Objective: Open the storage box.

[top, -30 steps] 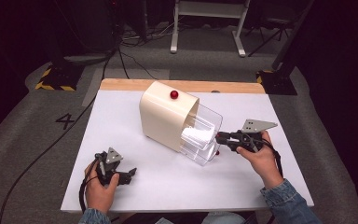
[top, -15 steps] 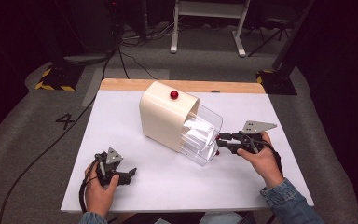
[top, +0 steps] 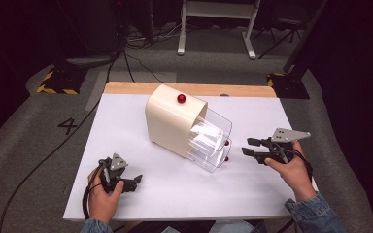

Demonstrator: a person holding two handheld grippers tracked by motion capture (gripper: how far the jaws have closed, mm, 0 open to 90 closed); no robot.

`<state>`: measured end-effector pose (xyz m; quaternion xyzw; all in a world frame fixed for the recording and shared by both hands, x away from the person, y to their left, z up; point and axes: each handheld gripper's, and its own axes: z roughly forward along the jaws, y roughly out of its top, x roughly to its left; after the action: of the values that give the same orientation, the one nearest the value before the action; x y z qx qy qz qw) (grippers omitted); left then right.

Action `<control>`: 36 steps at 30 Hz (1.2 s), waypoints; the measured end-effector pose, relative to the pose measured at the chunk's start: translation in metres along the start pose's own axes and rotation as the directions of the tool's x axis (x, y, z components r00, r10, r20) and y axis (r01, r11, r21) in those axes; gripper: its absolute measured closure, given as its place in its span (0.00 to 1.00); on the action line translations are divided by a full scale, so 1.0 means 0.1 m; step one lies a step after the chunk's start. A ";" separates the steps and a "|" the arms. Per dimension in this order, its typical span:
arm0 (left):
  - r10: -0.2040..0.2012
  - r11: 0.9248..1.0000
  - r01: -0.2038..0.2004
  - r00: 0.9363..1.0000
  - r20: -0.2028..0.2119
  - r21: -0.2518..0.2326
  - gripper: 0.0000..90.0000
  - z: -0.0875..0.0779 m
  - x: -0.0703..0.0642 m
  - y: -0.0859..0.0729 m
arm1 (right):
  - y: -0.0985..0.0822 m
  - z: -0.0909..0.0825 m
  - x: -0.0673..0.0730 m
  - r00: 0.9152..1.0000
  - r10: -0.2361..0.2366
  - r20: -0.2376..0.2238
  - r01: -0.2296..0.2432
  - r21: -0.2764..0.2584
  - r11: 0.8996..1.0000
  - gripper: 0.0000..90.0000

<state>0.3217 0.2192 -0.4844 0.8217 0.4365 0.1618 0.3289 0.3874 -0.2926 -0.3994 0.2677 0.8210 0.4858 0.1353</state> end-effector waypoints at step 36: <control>0.000 1.000 0.000 1.000 0.004 0.007 0.14 0.00 0.01 0.01 | -0.89 -0.46 -0.56 0.965 0.108 0.238 -0.170 0.259 0.951 0.39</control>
<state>0.3226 0.2196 -0.4839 0.8231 0.4365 0.1585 0.3270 0.3837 -0.3920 -0.4562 0.3936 0.8397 0.3418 0.1521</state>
